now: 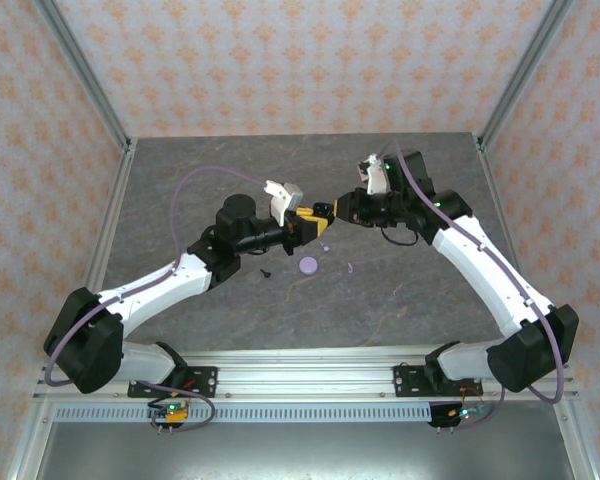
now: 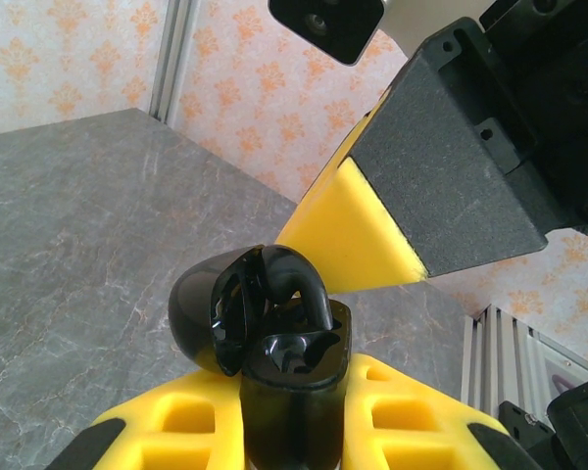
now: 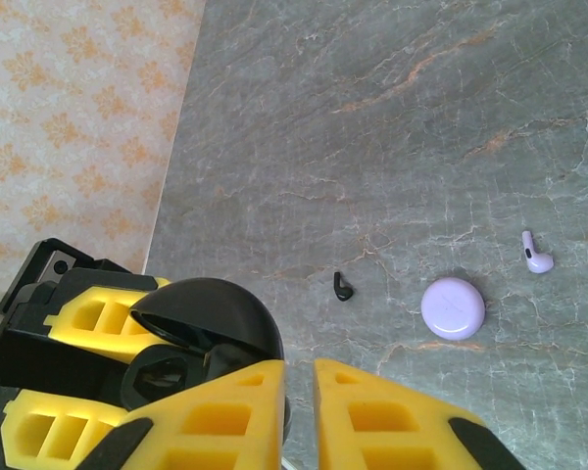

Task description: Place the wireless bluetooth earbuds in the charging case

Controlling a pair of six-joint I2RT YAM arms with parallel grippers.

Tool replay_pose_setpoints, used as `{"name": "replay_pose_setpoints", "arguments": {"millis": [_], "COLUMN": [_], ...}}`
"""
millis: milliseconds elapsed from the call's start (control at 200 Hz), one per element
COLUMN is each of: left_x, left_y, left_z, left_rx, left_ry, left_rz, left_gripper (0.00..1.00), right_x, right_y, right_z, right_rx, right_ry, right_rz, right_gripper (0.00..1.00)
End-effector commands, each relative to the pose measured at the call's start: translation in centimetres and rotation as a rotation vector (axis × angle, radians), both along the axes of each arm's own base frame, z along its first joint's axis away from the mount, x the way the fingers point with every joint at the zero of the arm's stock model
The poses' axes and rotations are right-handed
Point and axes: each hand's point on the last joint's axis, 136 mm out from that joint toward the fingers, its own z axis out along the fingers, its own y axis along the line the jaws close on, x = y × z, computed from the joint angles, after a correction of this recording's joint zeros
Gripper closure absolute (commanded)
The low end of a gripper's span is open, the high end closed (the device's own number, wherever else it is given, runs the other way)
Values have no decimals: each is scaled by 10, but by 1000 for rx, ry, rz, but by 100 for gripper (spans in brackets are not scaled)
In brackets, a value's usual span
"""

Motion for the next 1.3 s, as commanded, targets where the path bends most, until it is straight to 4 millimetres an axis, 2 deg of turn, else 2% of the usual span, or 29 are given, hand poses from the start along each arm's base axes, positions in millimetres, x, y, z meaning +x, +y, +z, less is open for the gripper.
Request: {"name": "replay_pose_setpoints", "arguments": {"millis": [0,225,531,861,1046,1291], "left_x": [-7,-4,-7,-12,-15,-18], "left_y": [-8,-8,-8,-5,-1,-3], "left_z": [18,15,16,34,41,43], "left_rx": [-32,-15,7,-8,-12,6], "left_ry": [-53,-47,-106,-203,-248,-265], "left_rz": [-49,-39,-52,-54,-46,-60], "left_gripper": [90,90,90,91,91,91], "right_x": [2,-2,-11,-16,-23,-25], "right_y": [6,5,0,-9,-2,2], "right_z": [13,18,39,56,74,78], "right_rx": [23,29,34,21,86,113], "right_ry": [-32,-51,-123,-168,-189,-185], "right_rz": [19,33,47,21,57,80], "right_gripper": [84,82,79,77,77,77]}}
